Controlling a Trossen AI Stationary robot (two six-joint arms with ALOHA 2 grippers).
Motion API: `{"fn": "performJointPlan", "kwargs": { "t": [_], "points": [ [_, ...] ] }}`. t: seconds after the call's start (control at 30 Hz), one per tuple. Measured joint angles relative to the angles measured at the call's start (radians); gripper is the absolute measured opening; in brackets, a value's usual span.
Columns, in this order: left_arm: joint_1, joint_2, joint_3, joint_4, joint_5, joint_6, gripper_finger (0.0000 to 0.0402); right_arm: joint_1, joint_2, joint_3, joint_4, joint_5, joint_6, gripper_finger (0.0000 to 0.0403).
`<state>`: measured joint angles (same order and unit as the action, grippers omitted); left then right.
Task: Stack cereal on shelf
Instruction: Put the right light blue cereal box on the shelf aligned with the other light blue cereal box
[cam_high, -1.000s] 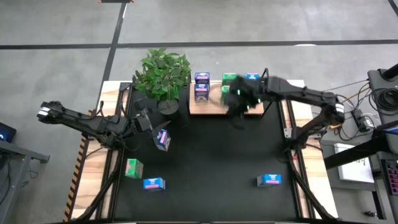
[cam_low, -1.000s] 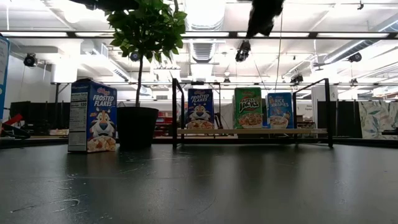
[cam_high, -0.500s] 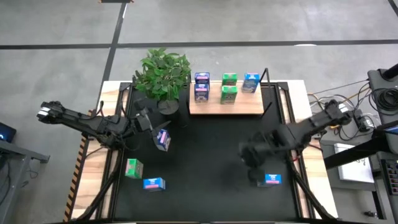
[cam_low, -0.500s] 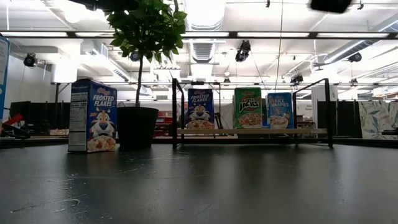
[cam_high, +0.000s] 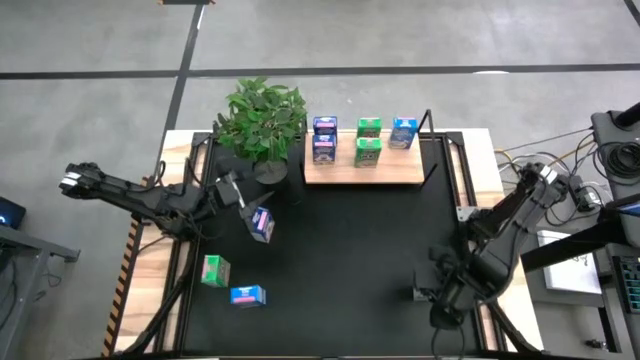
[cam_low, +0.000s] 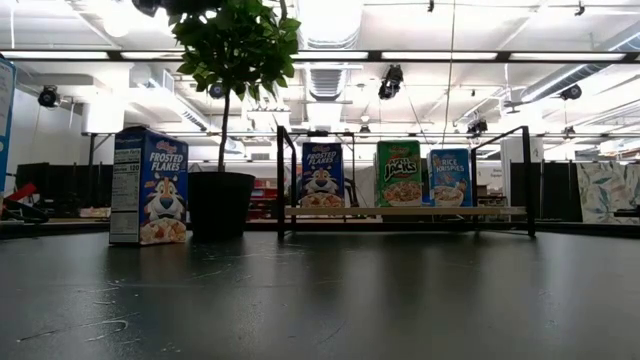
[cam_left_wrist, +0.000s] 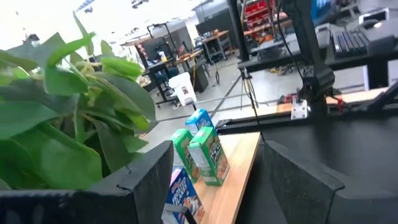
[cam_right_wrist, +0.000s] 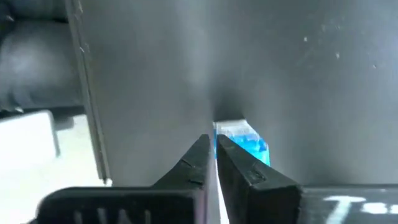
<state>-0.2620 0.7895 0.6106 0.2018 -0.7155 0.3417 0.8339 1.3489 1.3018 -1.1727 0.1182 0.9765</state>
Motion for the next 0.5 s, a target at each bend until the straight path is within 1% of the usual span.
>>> {"fn": "performJointPlan", "kwargs": {
  "t": [0.13,0.3,0.5],
  "points": [
    [0.0,0.0,0.0,0.031,0.0,0.005,0.0233,0.01,0.004,0.0,-0.042,0.006,0.062,0.0063],
    [0.0,-0.001,0.0,0.033,-0.001,0.015,0.0233,0.022,0.004,0.0,-0.11,-0.023,0.165,0.014],
    [0.0,-0.002,0.0,0.032,-0.002,0.013,0.0233,0.033,0.017,-0.003,-0.128,-0.023,0.15,0.0235]
  ]
}}
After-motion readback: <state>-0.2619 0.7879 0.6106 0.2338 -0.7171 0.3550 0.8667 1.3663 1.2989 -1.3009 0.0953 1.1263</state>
